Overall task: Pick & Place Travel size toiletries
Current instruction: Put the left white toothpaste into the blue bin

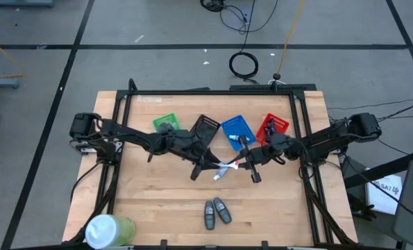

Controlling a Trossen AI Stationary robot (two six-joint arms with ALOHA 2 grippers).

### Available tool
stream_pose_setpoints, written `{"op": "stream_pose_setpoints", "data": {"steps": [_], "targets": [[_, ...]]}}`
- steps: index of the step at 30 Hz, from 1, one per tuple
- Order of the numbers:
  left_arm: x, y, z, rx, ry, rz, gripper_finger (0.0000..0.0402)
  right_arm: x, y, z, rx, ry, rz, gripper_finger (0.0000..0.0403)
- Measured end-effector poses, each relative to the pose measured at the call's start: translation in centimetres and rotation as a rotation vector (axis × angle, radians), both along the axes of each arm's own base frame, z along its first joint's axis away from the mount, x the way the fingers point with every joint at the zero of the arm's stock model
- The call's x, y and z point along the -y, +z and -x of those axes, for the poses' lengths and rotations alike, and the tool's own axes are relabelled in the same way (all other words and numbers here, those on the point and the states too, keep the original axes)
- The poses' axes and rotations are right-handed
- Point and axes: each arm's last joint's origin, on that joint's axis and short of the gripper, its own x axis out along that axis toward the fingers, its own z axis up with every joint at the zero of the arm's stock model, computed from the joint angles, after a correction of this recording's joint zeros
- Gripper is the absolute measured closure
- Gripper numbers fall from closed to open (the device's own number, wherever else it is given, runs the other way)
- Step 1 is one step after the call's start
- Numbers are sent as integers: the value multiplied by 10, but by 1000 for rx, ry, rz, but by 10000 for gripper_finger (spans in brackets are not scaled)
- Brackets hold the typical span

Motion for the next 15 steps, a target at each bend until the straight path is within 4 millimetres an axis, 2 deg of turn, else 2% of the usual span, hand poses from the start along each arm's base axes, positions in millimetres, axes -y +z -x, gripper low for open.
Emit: {"op": "stream_pose_setpoints", "data": {"steps": [5, 10, 15], "targets": [[-12, 15, 19, -190, 184, -65, 309, 3, -1, 5, -78, -73, -21, 382], [-6, 46, 36, -107, 337, -210, 308, 16, 3, 16, -176, -375, -9, 391], [2, 53, 44, -100, 477, -317, 307, 26, -3, 29, -305, -699, 24, 388]]}}
